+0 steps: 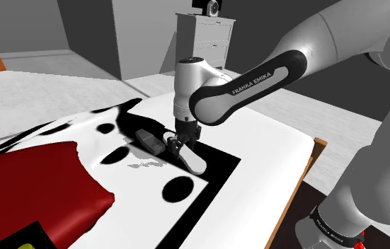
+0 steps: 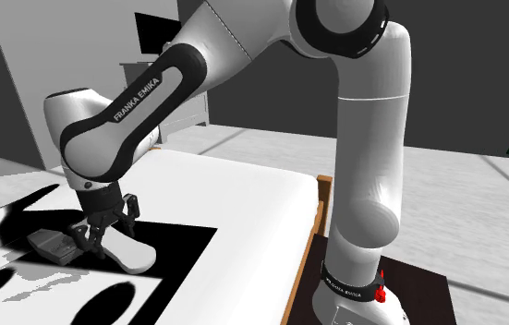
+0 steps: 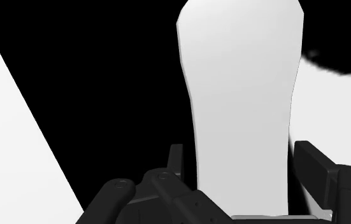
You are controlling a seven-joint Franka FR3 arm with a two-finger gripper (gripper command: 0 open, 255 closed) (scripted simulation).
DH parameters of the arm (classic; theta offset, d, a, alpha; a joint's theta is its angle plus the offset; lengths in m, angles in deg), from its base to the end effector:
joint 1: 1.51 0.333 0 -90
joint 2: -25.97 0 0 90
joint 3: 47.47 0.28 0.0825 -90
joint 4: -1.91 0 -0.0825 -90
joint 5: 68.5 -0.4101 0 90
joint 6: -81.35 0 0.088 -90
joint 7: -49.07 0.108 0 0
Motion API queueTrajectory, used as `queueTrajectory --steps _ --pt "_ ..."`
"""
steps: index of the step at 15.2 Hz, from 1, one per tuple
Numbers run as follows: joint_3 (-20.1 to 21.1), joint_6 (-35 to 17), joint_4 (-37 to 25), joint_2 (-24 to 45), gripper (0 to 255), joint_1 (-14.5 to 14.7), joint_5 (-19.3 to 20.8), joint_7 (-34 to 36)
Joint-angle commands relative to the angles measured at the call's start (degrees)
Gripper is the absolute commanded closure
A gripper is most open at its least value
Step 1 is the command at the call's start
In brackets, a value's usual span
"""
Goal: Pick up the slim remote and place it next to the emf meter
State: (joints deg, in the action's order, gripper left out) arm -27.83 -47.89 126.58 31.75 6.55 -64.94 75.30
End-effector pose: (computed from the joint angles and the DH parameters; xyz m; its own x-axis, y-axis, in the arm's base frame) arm 0.4981 0.2600 0.2934 0.9979 0.0639 -0.0073 0.0640 -0.9978 0.0188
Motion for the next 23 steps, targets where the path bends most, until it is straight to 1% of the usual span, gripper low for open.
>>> queueTrajectory --steps 1,5,6,11,15,23 --pt "-0.02 -0.24 0.11 0.35 255 0.02 0.12 0.12" --pt "-0.02 -0.24 0.11 0.35 255 0.02 0.12 0.12" --pt "0.00 -0.26 0.13 0.36 0 0.05 0.12 0.18" --pt "-0.02 -0.24 0.11 0.35 0 0.02 0.12 0.12" --pt "0.18 6.70 -3.29 -3.45 0 -0.18 -1.69 -1.15" --pt "0.17 6.70 -3.30 -3.45 0 -0.17 -1.69 -1.15"
